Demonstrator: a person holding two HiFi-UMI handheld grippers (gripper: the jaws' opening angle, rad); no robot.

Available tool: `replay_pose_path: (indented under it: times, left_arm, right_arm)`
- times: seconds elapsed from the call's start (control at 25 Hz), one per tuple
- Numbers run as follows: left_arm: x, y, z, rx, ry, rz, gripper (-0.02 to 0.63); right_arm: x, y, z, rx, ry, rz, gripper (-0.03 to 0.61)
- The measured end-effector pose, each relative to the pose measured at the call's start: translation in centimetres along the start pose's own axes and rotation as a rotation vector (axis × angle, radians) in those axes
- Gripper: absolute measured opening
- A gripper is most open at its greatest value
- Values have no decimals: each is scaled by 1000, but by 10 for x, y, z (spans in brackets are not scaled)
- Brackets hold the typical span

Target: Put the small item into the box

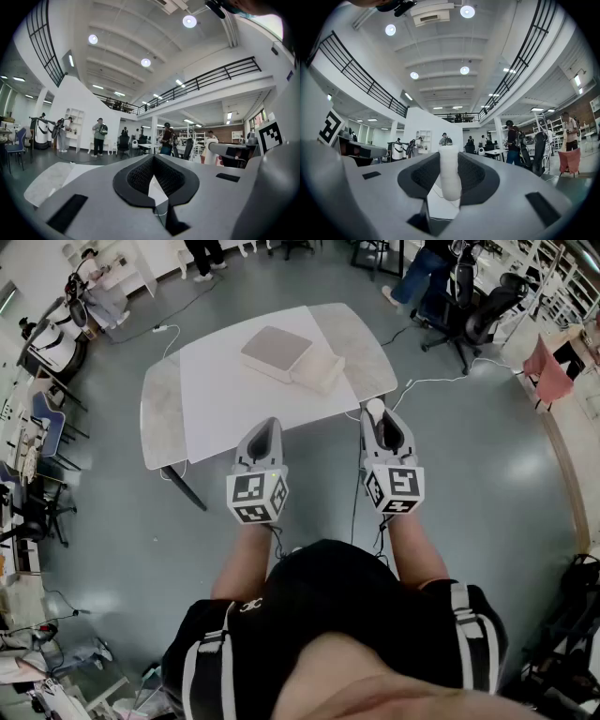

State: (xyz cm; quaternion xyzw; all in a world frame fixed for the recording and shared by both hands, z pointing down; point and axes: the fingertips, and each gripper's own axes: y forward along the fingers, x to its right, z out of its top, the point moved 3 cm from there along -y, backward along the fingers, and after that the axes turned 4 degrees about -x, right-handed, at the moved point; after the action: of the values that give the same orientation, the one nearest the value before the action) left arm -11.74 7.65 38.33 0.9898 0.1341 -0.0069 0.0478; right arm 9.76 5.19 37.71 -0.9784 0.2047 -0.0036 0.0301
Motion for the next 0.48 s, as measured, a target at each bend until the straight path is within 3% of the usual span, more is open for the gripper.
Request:
replay_pose_path:
  times: [0.48]
  left_arm:
    - [14,17,-4,-15,-4,2,12]
  right_arm:
    - [19,5,0,22,24,28,118]
